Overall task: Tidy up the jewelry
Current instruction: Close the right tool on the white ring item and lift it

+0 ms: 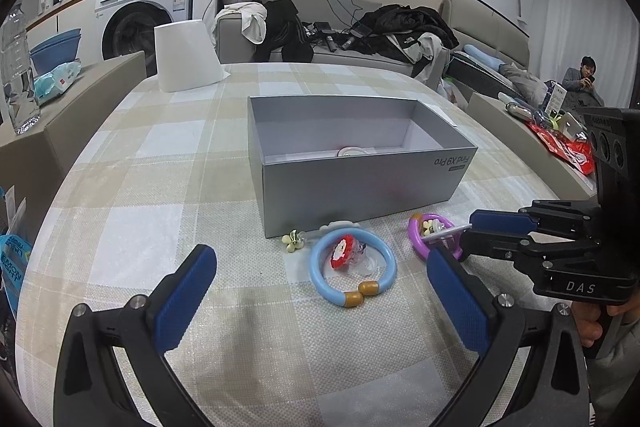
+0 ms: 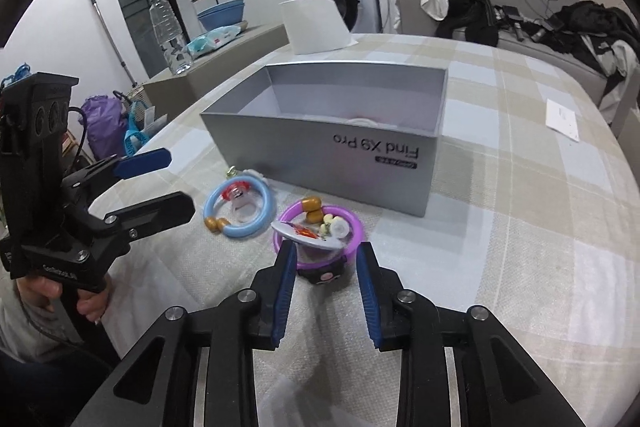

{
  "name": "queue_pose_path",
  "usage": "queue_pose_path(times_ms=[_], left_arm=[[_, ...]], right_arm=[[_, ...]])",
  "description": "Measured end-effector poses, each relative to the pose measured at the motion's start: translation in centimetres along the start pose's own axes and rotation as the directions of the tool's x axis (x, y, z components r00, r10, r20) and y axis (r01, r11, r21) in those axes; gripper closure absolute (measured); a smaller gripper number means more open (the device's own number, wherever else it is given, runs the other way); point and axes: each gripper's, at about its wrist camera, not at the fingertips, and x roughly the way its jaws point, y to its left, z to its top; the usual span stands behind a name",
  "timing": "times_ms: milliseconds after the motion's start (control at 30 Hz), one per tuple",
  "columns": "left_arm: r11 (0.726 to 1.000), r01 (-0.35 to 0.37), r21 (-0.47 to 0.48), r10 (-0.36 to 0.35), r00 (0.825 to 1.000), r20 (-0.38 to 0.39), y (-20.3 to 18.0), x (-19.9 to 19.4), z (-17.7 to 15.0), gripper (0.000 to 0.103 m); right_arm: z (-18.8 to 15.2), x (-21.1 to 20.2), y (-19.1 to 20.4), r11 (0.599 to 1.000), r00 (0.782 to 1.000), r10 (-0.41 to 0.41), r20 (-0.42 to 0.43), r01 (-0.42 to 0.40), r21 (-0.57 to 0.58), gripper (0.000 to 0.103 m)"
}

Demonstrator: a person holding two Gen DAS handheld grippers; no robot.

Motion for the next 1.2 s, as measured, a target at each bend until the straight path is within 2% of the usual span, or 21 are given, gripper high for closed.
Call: queue_pose_path(times_ms=[467,533,600,733,933,1000,1067,1100,1133,1167,1200], left_arm=[[1.000,0.004,-0.001,-0.004,1.000,-0.007,0.0,0.2,-0.1,0.001],[1.000,0.006,0.000,-0.006,1.000,-0.009,0.1,0.2,-0.1,0.001],[1.000,0.006,0.000,-0.006,1.000,-0.011,0.1,0.2,0.0,0.001],[1.000,0.006,0.004,-0.006,1.000,-0.012,0.0,0.2,0.0,0.001],[0.999,0.021,0.043,-0.021,1.000,0.001,-0.7,0.1,0.1,0.002],[0.996,0.032,0.080,-0.034,0.999,0.018,-1.2,-0.2,0.1,0.014],[0.992,0.038,0.123,-0.039,0.999,0.005,-1.9,0.1,0.0,0.042],[0.989,0.046,0.144,-0.045,0.999,-0.010,-2.2,0.3,0.0,0.050],[0.986,0.051,0.156,-0.048,0.999,-0.022,-2.4,0.5,0.0,0.064],[0.985,0.051,0.162,-0.047,0.998,-0.033,-2.5,0.7,0.1,0.073],[0.985,0.051,0.165,-0.044,0.998,-0.043,-2.6,0.9,0.1,0.075]], right_arm=[[0.8,1.0,1.1,0.999,1.000,0.001,0.016,0.000,-0.048,0.073],[0.8,0.9,1.3,0.998,1.000,0.012,0.027,-0.010,-0.059,0.080],[0.8,0.8,1.4,0.997,0.999,0.015,0.036,-0.012,-0.072,0.096],[0.8,0.3,1.3,0.998,0.997,0.022,0.069,-0.018,-0.062,0.097],[1.2,-1.5,-0.1,0.997,0.987,0.079,0.139,-0.081,0.010,0.097],[1.1,-1.8,-0.6,0.996,0.985,0.084,0.149,-0.090,0.030,0.097],[1.2,-1.9,-1.0,0.994,0.985,0.088,0.150,-0.096,0.046,0.097],[1.2,-2.0,-1.1,0.994,0.984,0.091,0.151,-0.100,0.052,0.097],[1.2,-2.0,-1.2,0.993,0.984,0.092,0.151,-0.101,0.054,0.097],[1.2,-2.1,-1.2,0.993,0.984,0.094,0.153,-0.103,0.056,0.097],[1.3,-2.2,-1.2,0.993,0.983,0.097,0.154,-0.107,0.058,0.097]])
